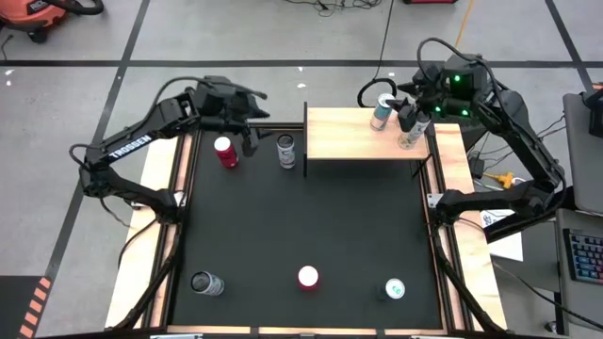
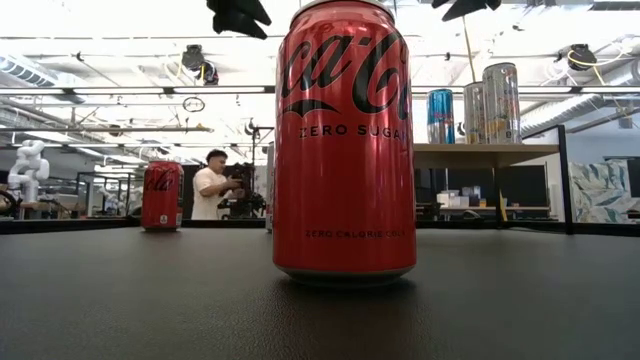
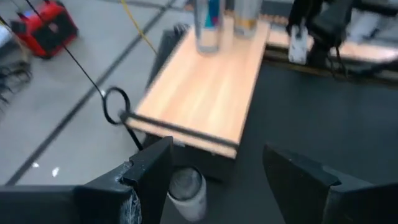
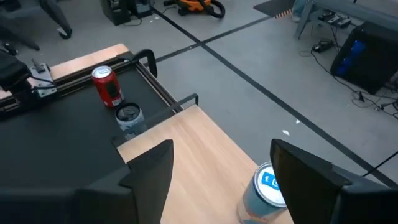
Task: Place canned beverage on shelf
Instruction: Put the top white-pink soda can on the shelf
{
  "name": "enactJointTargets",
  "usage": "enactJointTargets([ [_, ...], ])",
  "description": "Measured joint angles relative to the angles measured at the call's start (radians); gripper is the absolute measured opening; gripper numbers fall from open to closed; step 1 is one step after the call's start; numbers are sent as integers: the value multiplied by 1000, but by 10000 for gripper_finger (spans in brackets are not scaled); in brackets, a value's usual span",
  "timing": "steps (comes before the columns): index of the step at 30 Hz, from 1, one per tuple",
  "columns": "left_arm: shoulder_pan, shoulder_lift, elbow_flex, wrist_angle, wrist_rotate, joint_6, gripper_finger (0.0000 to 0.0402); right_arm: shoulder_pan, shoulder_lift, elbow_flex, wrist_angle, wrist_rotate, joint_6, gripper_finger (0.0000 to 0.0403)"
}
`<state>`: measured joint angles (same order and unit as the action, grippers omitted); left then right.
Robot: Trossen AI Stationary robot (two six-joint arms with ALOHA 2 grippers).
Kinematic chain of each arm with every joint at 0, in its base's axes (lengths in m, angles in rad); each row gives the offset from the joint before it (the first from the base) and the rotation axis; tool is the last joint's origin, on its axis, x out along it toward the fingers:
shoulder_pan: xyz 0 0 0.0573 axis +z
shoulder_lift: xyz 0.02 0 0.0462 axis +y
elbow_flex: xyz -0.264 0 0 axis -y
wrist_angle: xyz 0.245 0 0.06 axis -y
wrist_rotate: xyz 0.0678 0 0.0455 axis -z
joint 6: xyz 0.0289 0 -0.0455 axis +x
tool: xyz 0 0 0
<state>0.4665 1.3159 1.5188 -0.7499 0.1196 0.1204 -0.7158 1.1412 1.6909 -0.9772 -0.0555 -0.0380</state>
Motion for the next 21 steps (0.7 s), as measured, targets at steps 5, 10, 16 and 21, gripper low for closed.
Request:
enactJointTargets([
  [5,-25,0,-49,6,0,1,249,0,0,0,-30,-1,0,251],
  [10,-25,0,-59,10,0,-6,249,0,0,0,-39,-1,0,251],
  [16,-25,0,-60,10,-1,-5,249,0,0,0,-39,-1,-1,251],
  [21,-24,0,-60,6,-81,-4,249,0,0,0,-40,-1,-2,251],
])
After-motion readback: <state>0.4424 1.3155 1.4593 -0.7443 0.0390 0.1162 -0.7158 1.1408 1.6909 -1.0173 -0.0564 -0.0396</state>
